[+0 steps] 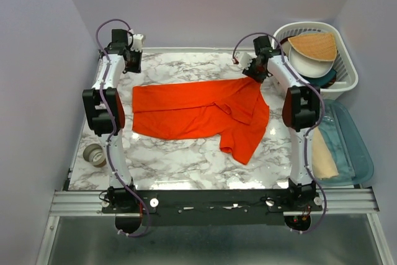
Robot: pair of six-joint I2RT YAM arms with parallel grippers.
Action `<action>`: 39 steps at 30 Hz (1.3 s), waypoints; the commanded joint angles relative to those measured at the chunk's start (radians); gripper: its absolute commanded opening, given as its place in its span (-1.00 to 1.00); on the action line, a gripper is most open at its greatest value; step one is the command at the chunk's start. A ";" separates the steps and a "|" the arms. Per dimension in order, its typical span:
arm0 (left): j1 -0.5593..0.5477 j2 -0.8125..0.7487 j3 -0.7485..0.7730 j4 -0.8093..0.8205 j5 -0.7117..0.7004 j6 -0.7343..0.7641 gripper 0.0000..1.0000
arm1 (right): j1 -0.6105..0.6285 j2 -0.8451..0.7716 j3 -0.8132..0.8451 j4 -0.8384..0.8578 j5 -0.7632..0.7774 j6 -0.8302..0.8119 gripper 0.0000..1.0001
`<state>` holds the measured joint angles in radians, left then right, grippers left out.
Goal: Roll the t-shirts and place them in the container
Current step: Fold the T-shirt at the center of the board.
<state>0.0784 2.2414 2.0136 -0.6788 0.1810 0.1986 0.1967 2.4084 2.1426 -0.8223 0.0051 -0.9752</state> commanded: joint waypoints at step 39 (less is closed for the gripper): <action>-0.088 -0.629 -0.839 0.258 0.402 -0.376 -0.31 | 0.314 -0.259 -0.443 -0.021 -0.238 0.084 -0.15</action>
<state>-0.0078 1.6382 1.1809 -0.4355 0.5915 -0.1890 0.5140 2.1056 1.6550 -0.8551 -0.2974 -0.9348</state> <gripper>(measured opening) 0.343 0.427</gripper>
